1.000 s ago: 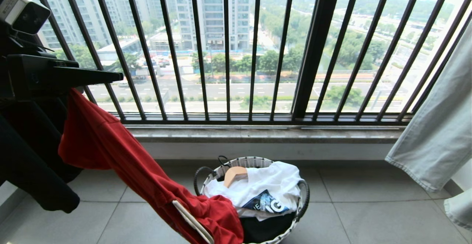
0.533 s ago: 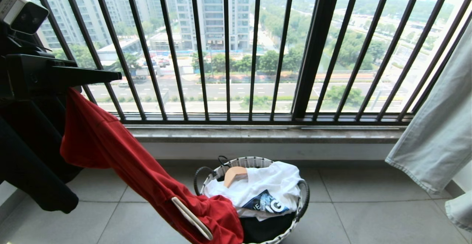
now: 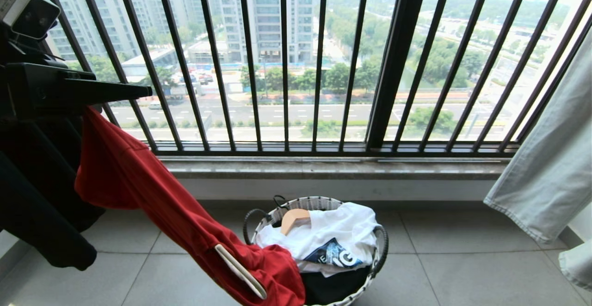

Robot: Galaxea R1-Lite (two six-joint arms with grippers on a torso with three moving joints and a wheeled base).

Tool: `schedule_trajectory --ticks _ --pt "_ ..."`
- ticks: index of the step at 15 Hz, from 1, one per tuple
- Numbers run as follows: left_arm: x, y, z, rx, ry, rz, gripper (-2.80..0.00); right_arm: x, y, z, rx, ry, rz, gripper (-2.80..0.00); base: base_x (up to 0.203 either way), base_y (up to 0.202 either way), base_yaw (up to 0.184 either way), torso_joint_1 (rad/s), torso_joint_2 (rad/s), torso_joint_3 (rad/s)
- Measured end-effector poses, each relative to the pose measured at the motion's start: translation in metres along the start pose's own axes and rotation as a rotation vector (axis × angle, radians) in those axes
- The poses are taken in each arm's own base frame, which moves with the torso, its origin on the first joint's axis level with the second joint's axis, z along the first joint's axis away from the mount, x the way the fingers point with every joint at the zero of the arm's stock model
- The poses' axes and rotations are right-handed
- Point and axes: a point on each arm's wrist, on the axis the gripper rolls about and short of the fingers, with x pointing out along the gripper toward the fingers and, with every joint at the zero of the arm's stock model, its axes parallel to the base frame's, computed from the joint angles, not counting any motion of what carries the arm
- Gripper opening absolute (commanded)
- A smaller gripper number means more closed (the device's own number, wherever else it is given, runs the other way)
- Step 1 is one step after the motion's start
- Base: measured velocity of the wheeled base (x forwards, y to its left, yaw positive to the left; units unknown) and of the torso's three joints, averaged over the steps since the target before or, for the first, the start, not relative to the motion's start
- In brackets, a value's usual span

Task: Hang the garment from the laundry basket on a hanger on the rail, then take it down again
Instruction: Hang the clothes on the clothes rack

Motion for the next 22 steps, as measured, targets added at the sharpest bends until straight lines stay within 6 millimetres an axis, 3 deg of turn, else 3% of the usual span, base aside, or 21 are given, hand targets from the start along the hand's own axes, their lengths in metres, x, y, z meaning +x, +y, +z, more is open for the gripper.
schedule_trajectory --ticks 8,15,19,22 --pt "0.004 0.000 0.039 -0.019 -0.003 -0.015 -2.80 0.000 0.000 -0.001 -0.003 0.005 0.003 -2.80 0.000 0.000 0.000 0.000 0.00 0.000" --pt "0.019 0.006 0.066 -0.003 0.004 -0.063 -2.80 -0.001 0.000 0.001 -0.005 0.024 0.005 -2.80 0.000 0.000 0.000 0.000 0.00 0.000" --pt "0.021 0.008 0.070 0.031 0.003 -0.067 -2.80 0.001 -0.004 0.049 0.030 -0.011 0.033 -2.80 0.000 0.000 0.000 0.000 0.00 0.000" --pt "0.020 0.007 0.071 0.036 0.001 -0.061 -2.80 0.018 -0.007 0.095 0.050 0.010 0.152 -2.80 0.000 0.000 0.000 0.000 0.00 0.000"
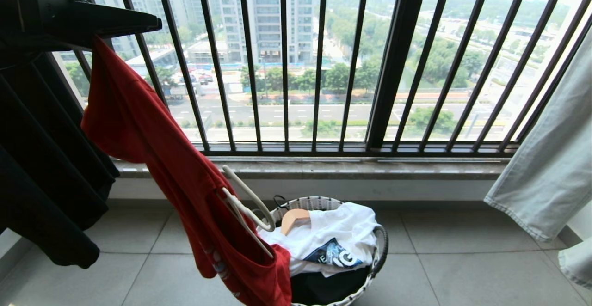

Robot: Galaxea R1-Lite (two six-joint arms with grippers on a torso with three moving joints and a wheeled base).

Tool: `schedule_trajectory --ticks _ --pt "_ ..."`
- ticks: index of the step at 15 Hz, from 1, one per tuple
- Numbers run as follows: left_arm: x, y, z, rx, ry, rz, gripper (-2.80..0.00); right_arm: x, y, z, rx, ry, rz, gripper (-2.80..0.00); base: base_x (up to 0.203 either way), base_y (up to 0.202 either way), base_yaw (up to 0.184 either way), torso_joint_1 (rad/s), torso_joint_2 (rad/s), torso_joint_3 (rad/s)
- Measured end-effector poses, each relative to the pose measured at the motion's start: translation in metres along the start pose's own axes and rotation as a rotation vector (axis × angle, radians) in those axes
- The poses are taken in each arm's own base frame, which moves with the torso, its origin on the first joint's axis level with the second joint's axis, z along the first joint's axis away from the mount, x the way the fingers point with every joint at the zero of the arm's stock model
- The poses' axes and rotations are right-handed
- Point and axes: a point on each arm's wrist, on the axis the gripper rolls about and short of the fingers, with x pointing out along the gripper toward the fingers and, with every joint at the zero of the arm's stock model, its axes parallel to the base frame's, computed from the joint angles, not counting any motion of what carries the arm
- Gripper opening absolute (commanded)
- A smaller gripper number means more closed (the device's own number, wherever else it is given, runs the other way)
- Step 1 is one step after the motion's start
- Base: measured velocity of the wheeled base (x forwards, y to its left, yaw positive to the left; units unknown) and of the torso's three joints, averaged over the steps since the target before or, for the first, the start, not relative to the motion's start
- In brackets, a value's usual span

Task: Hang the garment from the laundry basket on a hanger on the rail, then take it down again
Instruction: Hang the clothes on the clothes rack

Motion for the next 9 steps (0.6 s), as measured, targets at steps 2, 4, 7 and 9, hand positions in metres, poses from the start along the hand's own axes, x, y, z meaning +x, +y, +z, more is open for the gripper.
schedule_trajectory --ticks 2,4,7,9 --pt "-0.001 -0.001 0.000 0.002 0.000 0.002 -2.80 0.026 -0.004 0.026 0.019 0.061 0.122 -2.80 0.000 0.000 0.000 0.000 0.00 0.000" --pt "-0.001 0.000 0.000 0.000 0.000 0.004 -2.80 0.064 -0.007 0.044 0.046 0.126 0.262 -2.80 0.000 0.000 0.000 0.000 0.00 0.000" --pt "0.000 0.004 -0.002 -0.009 0.000 0.004 -2.80 0.132 0.007 0.059 0.052 0.205 0.470 -2.80 0.000 0.000 0.000 0.000 0.00 0.000" --pt "0.000 0.009 -0.004 -0.020 0.001 0.004 -2.80 0.172 0.044 0.062 0.018 0.217 0.603 -2.80 0.000 0.000 0.000 0.000 0.00 0.000"
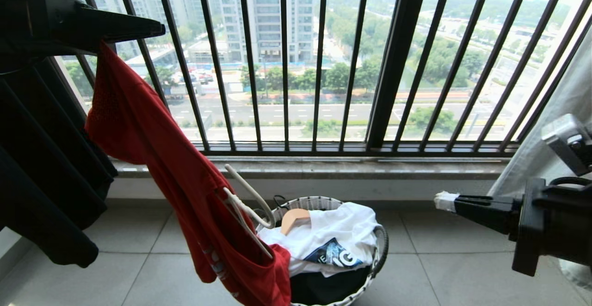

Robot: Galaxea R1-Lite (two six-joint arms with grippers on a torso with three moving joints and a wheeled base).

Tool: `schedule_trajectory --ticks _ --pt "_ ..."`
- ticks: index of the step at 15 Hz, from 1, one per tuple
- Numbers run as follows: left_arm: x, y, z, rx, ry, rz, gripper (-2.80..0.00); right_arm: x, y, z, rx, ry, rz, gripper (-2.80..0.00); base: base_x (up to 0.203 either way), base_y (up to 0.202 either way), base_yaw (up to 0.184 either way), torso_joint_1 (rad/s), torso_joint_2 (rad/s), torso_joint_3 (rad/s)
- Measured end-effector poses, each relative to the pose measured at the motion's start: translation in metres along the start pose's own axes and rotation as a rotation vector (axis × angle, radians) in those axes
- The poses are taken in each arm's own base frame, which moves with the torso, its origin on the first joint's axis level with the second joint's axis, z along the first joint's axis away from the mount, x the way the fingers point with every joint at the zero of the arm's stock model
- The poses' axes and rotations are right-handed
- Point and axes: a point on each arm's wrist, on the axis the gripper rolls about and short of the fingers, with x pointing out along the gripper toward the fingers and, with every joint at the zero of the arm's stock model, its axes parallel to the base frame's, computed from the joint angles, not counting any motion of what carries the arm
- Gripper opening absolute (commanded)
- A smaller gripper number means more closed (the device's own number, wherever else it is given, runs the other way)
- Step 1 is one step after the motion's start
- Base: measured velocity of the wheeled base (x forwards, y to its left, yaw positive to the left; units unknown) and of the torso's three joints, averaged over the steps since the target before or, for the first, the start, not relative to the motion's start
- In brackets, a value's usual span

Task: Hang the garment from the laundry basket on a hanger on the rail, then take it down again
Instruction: Hang the clothes on the clothes rack

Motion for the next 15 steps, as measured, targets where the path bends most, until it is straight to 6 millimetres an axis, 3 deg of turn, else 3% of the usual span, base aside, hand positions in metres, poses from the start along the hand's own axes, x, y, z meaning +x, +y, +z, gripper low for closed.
schedule_trajectory --ticks 2,5,6,11,15 --pt "0.000 0.003 -0.001 -0.007 0.000 0.000 -2.80 0.047 0.022 0.008 -0.041 -0.021 0.098 -2.80 0.000 0.000 0.000 0.000 0.00 0.000" --pt "0.001 0.006 -0.003 -0.014 0.001 -0.001 -2.80 0.094 0.046 0.007 -0.056 -0.058 0.188 -2.80 0.000 0.000 0.000 0.000 0.00 0.000" --pt "0.001 0.007 -0.003 -0.017 0.001 -0.001 -2.80 0.105 0.052 0.005 -0.063 -0.080 0.207 0.00 0.000 0.000 0.000 0.000 0.00 0.000" --pt "0.001 0.008 -0.004 -0.020 0.002 0.000 -2.80 0.135 0.078 -0.015 -0.104 -0.115 0.296 0.00 0.000 0.000 0.000 0.000 0.00 0.000" --pt "0.001 0.007 -0.003 -0.014 0.001 0.000 -2.80 0.155 0.095 -0.012 -0.117 -0.320 0.292 0.00 0.000 0.000 0.000 0.000 0.00 0.000"
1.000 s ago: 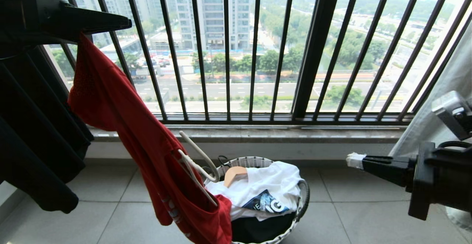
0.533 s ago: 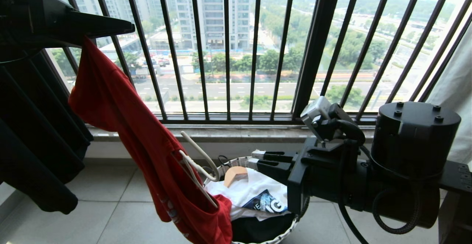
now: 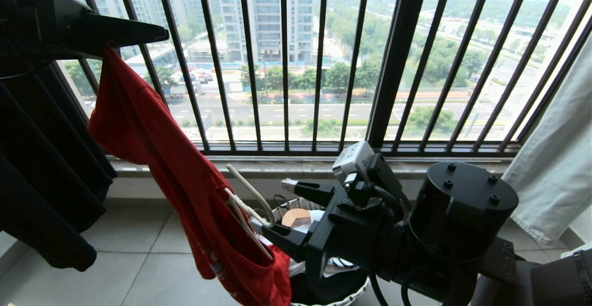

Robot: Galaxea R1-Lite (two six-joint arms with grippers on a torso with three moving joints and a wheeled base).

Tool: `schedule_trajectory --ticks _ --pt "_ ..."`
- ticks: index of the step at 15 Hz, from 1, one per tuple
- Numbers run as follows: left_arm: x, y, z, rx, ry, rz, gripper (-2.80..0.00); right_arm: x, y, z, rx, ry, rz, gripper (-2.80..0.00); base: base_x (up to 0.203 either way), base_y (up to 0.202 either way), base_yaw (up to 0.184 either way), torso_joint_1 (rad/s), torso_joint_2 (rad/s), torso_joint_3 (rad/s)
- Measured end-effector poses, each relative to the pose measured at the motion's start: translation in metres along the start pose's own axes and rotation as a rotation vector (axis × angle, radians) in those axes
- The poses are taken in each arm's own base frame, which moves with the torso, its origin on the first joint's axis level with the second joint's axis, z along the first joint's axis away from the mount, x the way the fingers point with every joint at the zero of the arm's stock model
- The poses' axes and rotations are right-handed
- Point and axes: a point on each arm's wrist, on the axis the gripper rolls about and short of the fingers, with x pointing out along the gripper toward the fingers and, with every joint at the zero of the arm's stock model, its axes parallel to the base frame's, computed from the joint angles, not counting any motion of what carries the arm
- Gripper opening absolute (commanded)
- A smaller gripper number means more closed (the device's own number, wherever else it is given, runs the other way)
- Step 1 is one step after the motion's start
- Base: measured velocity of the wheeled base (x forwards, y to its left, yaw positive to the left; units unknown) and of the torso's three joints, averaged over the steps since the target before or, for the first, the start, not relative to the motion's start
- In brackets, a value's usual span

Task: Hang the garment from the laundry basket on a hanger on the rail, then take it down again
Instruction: Hang the clothes on the clothes rack

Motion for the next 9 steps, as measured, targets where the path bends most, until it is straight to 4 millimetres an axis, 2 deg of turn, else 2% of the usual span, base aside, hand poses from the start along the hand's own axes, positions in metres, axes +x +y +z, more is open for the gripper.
schedule_trajectory --ticks 4,9 --pt "0.000 -0.001 0.001 0.005 0.000 0.005 -2.80 0.014 0.021 0.005 0.001 -0.086 -0.052 0.00 0.000 0.000 0.000 0.000 0.00 0.000" --pt "0.000 -0.002 0.002 0.008 0.001 0.029 -2.80 0.017 0.037 0.009 0.005 -0.129 -0.013 0.00 0.000 0.000 0.000 0.000 0.00 0.000"
